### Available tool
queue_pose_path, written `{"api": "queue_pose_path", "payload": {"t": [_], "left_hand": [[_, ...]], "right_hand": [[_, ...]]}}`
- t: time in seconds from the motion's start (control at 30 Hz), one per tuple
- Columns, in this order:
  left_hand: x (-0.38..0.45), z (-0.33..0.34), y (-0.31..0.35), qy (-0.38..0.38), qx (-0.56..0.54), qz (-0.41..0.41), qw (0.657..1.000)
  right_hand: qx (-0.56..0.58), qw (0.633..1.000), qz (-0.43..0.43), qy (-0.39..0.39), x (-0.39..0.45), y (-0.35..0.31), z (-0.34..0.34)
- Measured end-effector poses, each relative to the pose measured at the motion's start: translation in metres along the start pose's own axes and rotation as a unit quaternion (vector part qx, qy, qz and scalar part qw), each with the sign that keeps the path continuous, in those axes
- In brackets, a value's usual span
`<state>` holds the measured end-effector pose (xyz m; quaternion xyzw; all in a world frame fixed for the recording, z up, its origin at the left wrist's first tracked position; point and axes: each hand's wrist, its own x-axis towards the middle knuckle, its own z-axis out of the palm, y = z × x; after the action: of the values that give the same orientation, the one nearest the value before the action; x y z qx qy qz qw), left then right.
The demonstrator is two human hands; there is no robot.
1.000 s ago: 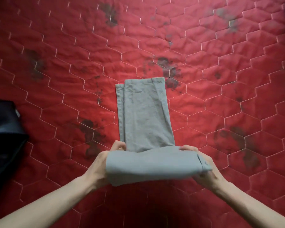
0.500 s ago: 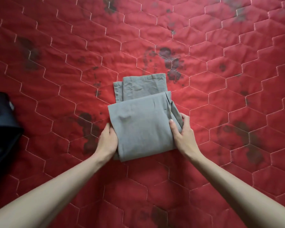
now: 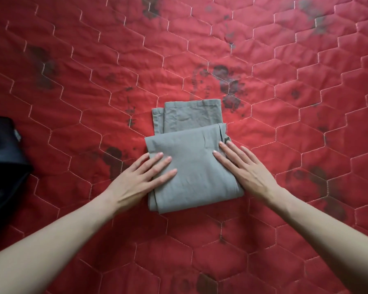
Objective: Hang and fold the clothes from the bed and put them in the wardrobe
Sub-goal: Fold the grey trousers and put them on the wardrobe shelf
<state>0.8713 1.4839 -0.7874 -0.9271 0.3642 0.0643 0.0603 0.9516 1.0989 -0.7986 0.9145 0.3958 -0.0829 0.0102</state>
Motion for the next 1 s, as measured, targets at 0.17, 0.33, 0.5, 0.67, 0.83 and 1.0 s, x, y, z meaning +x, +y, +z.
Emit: {"api": "queue_pose_path", "payload": {"t": [0.17, 0.33, 0.5, 0.67, 0.83, 1.0], "left_hand": [[0.005, -0.004, -0.015, -0.023, -0.056, 0.007, 0.998], [0.001, -0.015, -0.020, 0.006, -0.144, 0.033, 0.989], [-0.017, -0.028, -0.006, 0.065, -0.373, -0.048, 0.924], [-0.011, -0.037, 0.014, 0.164, -0.446, -0.218, 0.852], [0.024, -0.053, 0.027, 0.257, -0.523, -0.451, 0.676], [0.061, -0.053, 0.020, 0.194, -0.497, -0.560, 0.634]], "right_hand": [[0.020, 0.998, -0.046, -0.023, 0.005, 0.014, -0.015], [0.080, 0.994, -0.073, -0.015, -0.010, 0.016, -0.029], [0.250, 0.968, -0.017, 0.035, -0.031, 0.002, -0.031], [0.393, 0.906, 0.087, 0.133, -0.033, -0.019, -0.036], [0.511, 0.808, 0.236, 0.176, -0.003, -0.052, -0.059], [0.551, 0.728, 0.374, 0.163, 0.028, -0.055, -0.053]]}}
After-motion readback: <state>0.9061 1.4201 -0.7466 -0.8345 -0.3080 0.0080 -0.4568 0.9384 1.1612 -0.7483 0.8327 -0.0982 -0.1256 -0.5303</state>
